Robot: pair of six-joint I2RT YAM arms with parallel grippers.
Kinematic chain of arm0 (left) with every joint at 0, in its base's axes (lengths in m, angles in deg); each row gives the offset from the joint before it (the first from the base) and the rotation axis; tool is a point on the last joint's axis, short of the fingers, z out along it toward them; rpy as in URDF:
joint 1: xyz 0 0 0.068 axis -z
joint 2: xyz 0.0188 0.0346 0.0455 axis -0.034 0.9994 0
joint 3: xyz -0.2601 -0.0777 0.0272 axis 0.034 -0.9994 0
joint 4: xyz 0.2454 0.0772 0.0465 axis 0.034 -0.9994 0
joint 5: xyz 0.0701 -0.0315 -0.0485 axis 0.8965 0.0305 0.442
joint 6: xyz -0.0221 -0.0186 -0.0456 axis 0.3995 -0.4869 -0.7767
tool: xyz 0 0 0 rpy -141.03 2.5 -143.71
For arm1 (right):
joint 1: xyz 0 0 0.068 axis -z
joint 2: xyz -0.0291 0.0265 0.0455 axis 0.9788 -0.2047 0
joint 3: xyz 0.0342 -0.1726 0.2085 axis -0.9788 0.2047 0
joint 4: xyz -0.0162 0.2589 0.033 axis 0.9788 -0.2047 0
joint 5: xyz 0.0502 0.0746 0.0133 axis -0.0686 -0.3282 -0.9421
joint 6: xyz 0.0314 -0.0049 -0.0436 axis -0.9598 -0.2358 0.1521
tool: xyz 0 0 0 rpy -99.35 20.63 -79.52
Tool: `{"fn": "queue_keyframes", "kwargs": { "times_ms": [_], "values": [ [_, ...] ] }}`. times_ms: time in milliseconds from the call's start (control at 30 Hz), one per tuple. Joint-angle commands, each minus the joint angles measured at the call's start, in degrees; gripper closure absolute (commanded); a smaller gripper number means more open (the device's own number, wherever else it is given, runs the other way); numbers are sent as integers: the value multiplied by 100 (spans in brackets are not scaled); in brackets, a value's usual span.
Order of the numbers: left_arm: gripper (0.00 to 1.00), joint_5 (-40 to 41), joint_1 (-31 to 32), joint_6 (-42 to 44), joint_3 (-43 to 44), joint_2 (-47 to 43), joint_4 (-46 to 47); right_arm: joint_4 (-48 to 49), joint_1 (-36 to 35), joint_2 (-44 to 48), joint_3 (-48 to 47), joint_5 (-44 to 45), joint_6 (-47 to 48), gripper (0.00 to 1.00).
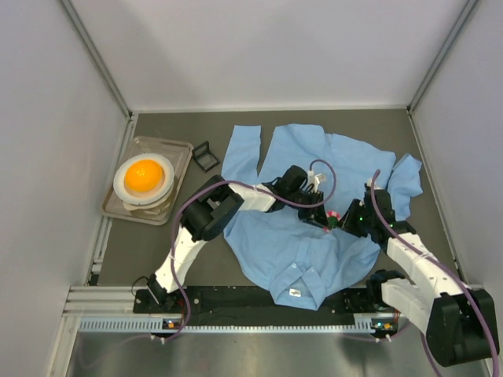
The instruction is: Remove the brooch from the garment
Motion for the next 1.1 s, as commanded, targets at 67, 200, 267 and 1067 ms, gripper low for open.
{"fn": "queue_keyframes", "kwargs": {
  "times_ms": [67, 200, 267, 1067],
  "values": [
    [73, 45, -28, -207, -93, 64, 549, 63, -11, 79, -207, -29, 65, 80],
    [64, 159, -28, -146, -199, -6, 532, 116, -54, -53, -198, -47, 21, 83],
    [63, 195, -28, -119, -208, -15, 515, 168, -90, -80, -189, -56, -14, 85],
    [100, 379, -19, -357, -375, -121, 593, 80, -371, -228, -488, 201, -23, 91]
  ]
}}
